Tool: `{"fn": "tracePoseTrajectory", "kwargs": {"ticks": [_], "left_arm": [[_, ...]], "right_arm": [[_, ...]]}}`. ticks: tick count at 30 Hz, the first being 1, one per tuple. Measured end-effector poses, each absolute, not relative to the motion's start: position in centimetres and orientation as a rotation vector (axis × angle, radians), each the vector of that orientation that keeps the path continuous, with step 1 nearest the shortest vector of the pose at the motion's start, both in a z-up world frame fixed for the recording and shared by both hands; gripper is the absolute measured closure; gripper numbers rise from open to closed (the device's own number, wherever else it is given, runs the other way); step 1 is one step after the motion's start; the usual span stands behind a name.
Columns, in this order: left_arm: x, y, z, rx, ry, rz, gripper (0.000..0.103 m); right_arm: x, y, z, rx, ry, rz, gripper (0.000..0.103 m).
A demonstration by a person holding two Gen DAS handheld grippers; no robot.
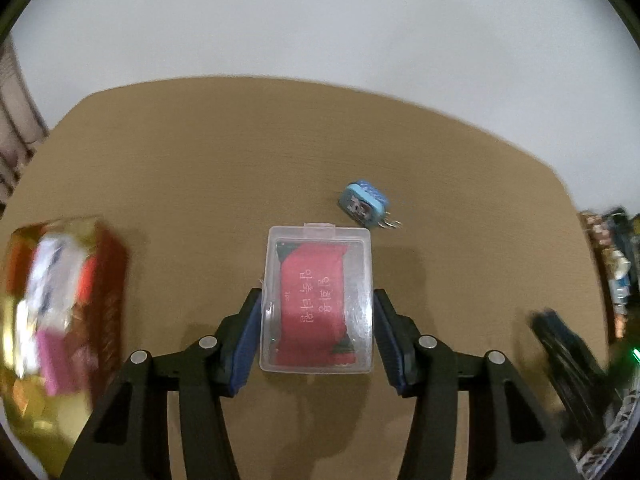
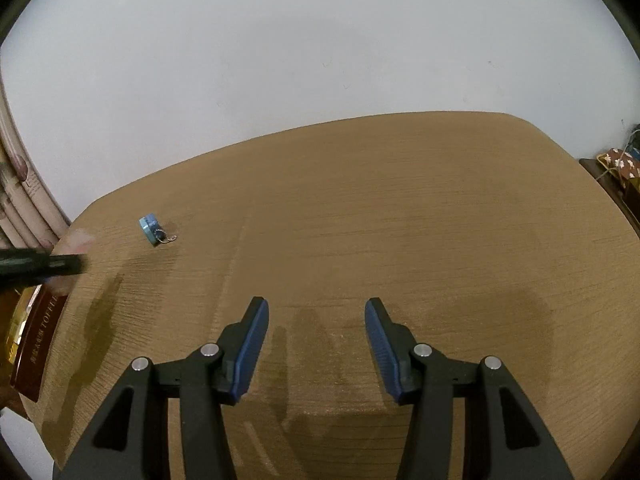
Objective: Organize rigid objects
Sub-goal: 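Lower the clear box into the gold tin and open the left gripper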
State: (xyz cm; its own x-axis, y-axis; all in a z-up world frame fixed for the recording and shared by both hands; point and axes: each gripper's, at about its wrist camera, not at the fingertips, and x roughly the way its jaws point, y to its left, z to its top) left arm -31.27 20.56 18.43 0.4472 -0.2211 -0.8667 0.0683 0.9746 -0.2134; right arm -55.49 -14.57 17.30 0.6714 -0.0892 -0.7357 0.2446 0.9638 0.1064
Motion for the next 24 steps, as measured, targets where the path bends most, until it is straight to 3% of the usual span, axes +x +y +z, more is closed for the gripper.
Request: {"fn": "tracePoseTrajectory", "kwargs": {"ticks": [6, 12, 24], "left_arm": [[-38.6, 29.9, 22.7, -0.161, 1.089, -0.084, 0.054], [-40.5, 39.4, 20.9, -0.133, 1.213, 0.051, 0.054], [-39.9, 40.9, 15.3, -0.166, 1.340, 0.022, 0.054]], "right_arm": [[-54.9, -14.4, 16.8, 0.188, 0.849, -0.202, 0.052], [-54.1, -14.1, 16.3, 0.160, 0.882, -0.224, 0.052], [-52.8, -13.0, 15.5, 0.108, 0.910, -0.248, 0.050]]}}
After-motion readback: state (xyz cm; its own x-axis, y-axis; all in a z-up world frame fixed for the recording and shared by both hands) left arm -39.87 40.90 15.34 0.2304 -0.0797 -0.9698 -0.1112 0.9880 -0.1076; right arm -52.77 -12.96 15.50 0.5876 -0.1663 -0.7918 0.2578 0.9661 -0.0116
